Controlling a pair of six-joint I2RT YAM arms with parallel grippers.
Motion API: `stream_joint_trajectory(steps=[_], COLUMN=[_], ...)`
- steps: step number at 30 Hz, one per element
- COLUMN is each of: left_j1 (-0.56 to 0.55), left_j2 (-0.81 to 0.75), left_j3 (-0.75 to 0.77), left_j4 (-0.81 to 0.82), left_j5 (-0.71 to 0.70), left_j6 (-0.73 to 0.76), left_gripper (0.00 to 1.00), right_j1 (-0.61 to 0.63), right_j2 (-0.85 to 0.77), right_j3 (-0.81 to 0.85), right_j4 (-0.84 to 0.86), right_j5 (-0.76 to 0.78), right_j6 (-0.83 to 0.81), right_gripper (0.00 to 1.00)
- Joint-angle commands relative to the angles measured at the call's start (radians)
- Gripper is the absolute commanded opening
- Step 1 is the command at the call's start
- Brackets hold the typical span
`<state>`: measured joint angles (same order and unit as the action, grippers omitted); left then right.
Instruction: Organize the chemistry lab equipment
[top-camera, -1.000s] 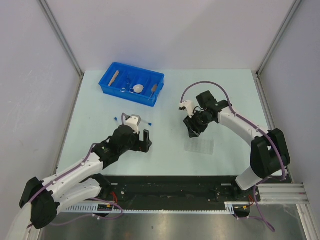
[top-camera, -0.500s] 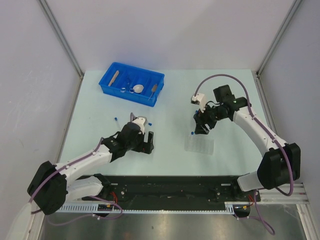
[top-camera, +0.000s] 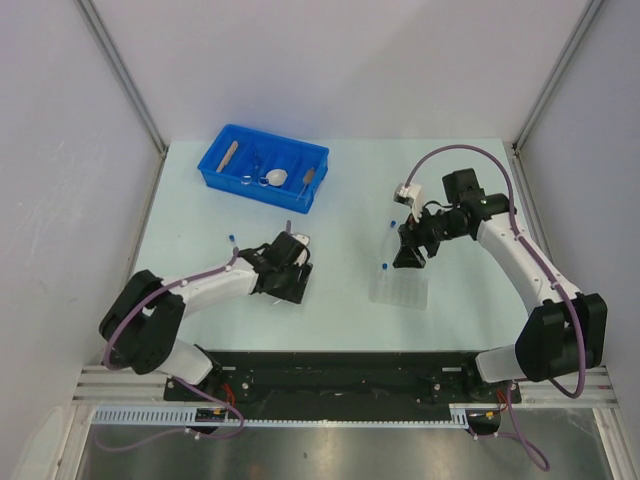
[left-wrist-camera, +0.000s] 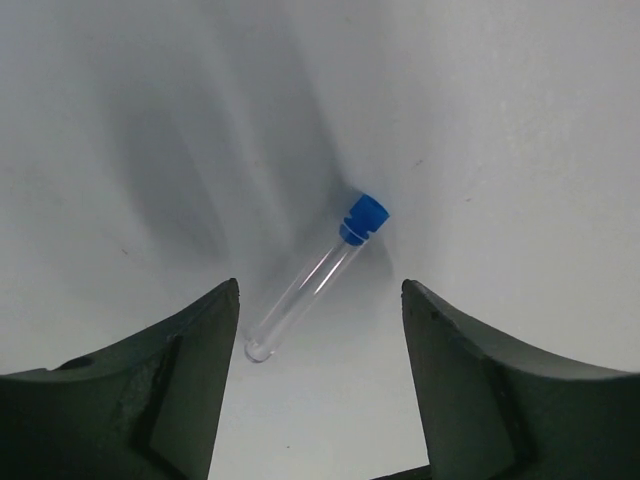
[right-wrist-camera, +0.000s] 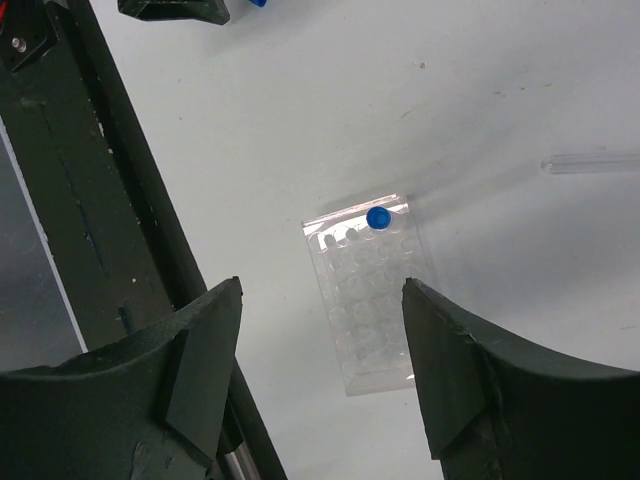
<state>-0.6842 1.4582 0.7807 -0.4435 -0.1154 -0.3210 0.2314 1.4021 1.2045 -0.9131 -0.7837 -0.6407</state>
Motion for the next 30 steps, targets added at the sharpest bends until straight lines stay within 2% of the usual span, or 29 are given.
stream_joint_trajectory(steps=[1, 7, 12, 15, 16, 18, 23, 26, 30], left_j1=[0.005, 0.000, -0.005, -0.005, -0.006, -0.006, -0.012, -0.011, -0.011], left_j2=[0.043, 0.106, 0.116, 0.111, 0.108, 0.094, 0.028, -0.051, -0.212], left_j3=[0.060, 0.072, 0.061, 0.054, 0.049, 0.039, 0.008, -0.026, -0.098], left_j4=[-0.086, -0.138, -0.143, -0.133, -0.123, -0.110, -0.025, 0.077, 0.274], left_j5=[-0.038, -0.030, -0.023, -0.012, -0.007, 0.005, 0.042, 0.138, 0.307], left_j6=[0.016, 0.000, -0.007, -0.009, -0.009, -0.009, -0.006, -0.006, -0.019], left_gripper=[0.66, 0.51, 0.43, 0.29, 0.21, 0.12, 0.05, 0.04, 0.03], right_j1=[-0.015, -0.026, -0.033, -0.035, -0.035, -0.033, -0.029, -0.012, 0.095], right_j2=[-0.034, -0.037, -0.043, -0.046, -0.048, -0.052, -0.069, -0.094, -0.141], right_j3=[0.001, 0.000, -0.003, -0.003, -0.003, -0.003, -0.003, -0.003, -0.002], right_j4=[-0.004, -0.004, -0.003, -0.003, -0.006, -0.007, -0.017, -0.012, 0.002], right_j5=[-0.054, -0.068, -0.078, -0.083, -0.083, -0.084, -0.085, -0.081, -0.025], right_j6=[-0.019, -0.019, -0.019, -0.020, -0.022, -0.025, -0.040, -0.057, -0.137], right_gripper=[0.70, 0.71, 0.71, 0.71, 0.71, 0.73, 0.75, 0.75, 0.88])
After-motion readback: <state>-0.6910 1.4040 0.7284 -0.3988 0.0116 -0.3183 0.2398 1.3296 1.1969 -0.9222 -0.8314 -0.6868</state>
